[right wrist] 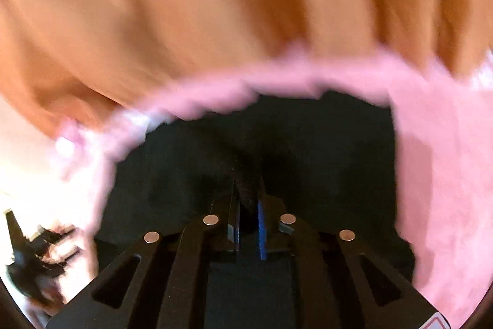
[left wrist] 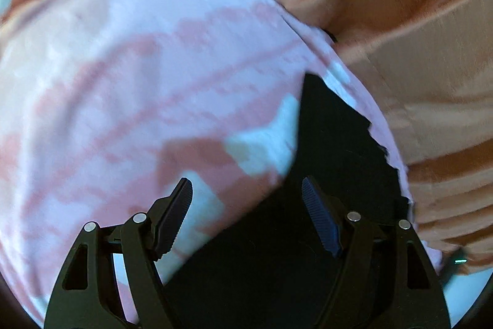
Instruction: Fold small clothes
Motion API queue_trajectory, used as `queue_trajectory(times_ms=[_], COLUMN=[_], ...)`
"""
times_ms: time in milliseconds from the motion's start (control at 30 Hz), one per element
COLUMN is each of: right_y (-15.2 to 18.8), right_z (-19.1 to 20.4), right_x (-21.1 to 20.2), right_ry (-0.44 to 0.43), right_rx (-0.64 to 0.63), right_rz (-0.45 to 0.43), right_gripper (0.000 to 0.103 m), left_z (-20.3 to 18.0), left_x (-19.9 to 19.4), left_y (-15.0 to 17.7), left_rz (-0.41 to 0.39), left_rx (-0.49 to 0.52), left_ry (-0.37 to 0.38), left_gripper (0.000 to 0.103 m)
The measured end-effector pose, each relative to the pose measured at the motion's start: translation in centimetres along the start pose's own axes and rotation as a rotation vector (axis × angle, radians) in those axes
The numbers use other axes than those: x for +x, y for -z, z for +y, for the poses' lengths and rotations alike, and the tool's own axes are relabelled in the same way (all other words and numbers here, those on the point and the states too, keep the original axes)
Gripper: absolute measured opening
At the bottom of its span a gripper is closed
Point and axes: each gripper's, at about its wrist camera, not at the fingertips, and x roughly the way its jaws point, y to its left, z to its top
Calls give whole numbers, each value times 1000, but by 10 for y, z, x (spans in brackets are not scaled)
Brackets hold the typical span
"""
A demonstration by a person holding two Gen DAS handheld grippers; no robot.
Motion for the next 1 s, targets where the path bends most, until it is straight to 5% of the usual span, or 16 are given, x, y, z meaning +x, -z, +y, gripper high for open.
queue_trajectory(times_ms=[100,200,267,433,500,567,633,700,800,867,1000], right_y=[11,8,7,0,-4,-8,-13,-19,-19,-17,-13], right_z=[-34,-40,-43,-34,-27,-21,-21,-34,-34,-28,-13], right_x=[7,-2,-6,-1,5,7,-7,-23,-38,-37,-24], right_ry=[-126,-135,-154,-90,-53,-48,-44,-37,42,45,78], right_rx=[112,85,87,26,-27,-76,-79,-6,-51,-82,-123], right_rz=[63,42,22,-19,-28,-31,-82,-124,-189,-185,-153], right_gripper=[14,32,41,41,35,3,3,3,25,49,58], left_z=[-9,-13,-10,-1,-1,1,10,24,19,4,-11], left_x=[18,34,43,50,49,49,49,45,25,17,25], left_y=[13,22,20,4,-1,-8,-17,-22,-15,-6,18], left_rz=[101,159,143,63,9,-46,-66,-46,-48,-35,34], left_rx=[-28,-76,-100,-178,-141,-79,-81,-143,-154,-117,-79], left_ry=[102,160,158,133,80,-8,-62,-22,33,72,101], left_gripper=[71,71,71,66,49,37,36,35,39,48,63])
